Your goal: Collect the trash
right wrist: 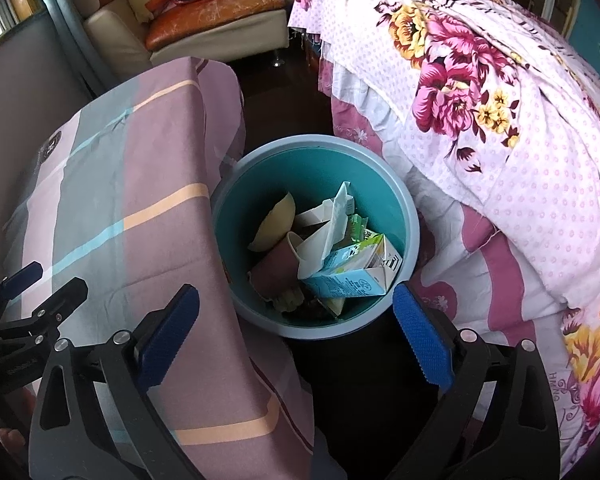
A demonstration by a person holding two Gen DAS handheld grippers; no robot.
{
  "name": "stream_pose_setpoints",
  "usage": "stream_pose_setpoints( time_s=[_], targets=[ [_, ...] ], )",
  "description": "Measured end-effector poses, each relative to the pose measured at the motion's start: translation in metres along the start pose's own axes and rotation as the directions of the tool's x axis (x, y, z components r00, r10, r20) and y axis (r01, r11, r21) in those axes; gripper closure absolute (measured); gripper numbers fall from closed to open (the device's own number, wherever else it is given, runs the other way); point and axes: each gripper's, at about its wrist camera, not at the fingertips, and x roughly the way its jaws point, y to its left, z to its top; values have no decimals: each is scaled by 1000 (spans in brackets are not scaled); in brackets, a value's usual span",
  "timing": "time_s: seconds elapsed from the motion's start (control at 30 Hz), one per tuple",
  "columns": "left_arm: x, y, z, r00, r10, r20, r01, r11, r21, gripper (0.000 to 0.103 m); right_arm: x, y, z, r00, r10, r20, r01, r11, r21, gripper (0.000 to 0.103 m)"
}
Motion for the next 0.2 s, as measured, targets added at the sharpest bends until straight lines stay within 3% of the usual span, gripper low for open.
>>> stream_pose_setpoints(
  time_s=[0.2],
  targets=[
    [6, 3, -1, 1000, 1, -23, -1, 1000, -12, 4, 2, 7, 1, 1000, -13, -2, 13, 1000, -14, 7]
  ],
)
